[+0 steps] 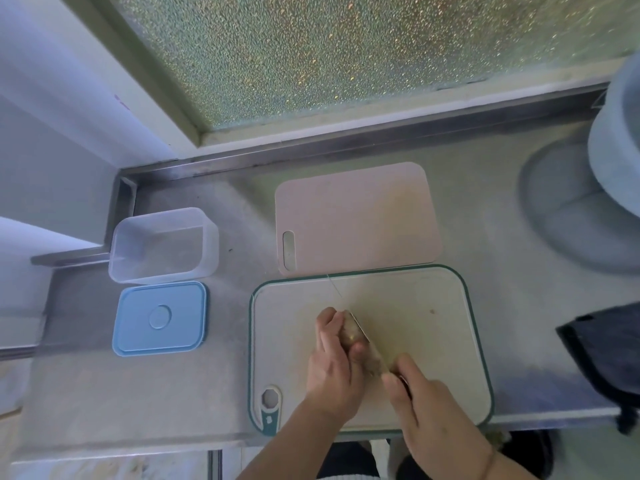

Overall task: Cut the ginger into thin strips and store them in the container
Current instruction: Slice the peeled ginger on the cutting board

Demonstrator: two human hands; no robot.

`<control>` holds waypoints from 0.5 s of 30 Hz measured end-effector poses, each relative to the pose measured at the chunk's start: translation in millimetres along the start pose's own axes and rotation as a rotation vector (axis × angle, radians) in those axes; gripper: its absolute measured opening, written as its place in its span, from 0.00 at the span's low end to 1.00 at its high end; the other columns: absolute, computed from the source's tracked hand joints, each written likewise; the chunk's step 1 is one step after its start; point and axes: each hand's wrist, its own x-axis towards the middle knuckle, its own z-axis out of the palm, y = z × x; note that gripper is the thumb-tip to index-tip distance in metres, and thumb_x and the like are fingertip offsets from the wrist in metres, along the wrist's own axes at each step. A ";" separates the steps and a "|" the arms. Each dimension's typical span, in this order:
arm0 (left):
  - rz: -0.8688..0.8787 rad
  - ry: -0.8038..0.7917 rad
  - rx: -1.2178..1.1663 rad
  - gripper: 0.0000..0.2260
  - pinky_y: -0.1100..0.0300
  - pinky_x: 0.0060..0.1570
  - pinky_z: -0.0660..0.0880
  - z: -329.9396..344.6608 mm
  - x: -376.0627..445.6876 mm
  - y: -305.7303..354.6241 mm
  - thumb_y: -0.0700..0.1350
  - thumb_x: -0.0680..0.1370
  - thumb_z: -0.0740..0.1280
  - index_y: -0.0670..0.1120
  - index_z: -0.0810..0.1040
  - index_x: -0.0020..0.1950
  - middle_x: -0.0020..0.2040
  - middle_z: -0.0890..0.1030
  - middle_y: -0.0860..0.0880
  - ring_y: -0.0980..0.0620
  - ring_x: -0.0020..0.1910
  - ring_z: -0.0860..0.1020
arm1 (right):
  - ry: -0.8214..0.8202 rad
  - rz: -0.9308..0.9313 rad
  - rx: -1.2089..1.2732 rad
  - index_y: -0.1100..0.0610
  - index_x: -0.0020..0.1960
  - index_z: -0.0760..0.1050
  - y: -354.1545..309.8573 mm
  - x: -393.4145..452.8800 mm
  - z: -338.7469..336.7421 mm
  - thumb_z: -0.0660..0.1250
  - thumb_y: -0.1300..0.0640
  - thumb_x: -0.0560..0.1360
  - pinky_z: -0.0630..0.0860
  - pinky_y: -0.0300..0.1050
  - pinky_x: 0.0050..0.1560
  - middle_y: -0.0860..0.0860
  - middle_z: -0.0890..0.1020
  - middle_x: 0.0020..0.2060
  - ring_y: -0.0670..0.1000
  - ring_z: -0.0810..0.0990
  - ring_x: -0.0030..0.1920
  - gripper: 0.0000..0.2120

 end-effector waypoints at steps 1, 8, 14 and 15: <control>0.005 -0.009 -0.005 0.18 0.49 0.45 0.78 -0.3 0.1 -0.9 0.43 0.81 0.56 0.44 0.59 0.70 0.65 0.70 0.34 0.42 0.54 0.76 | 0.008 0.022 -0.005 0.48 0.44 0.62 0.6 -2.4 -0.5 0.47 0.40 0.76 0.65 0.38 0.30 0.39 0.76 0.28 0.45 0.72 0.27 0.13; 0.047 -0.014 0.021 0.17 0.49 0.47 0.79 -0.1 -1.9 -3.0 0.51 0.85 0.53 0.45 0.58 0.71 0.67 0.69 0.34 0.40 0.53 0.77 | -0.013 0.090 -0.039 0.46 0.46 0.63 13.3 -11.2 2.0 0.42 0.34 0.72 0.68 0.40 0.36 0.42 0.78 0.32 0.45 0.74 0.31 0.20; 0.044 -0.017 0.059 0.17 0.51 0.38 0.79 -1.3 -1.4 2.1 0.51 0.85 0.53 0.43 0.59 0.70 0.64 0.71 0.33 0.41 0.45 0.78 | 0.052 0.132 -0.043 0.47 0.44 0.63 12.8 -18.6 3.1 0.43 0.37 0.73 0.67 0.33 0.34 0.50 0.74 0.28 0.42 0.75 0.31 0.17; 0.042 -0.024 0.055 0.17 0.51 0.38 0.78 -1.3 -1.1 2.5 0.48 0.83 0.55 0.43 0.59 0.70 0.65 0.71 0.33 0.41 0.45 0.78 | 0.033 0.201 -0.068 0.45 0.46 0.62 11.0 -28.1 2.2 0.40 0.36 0.72 0.67 0.29 0.36 0.51 0.75 0.30 0.38 0.75 0.35 0.18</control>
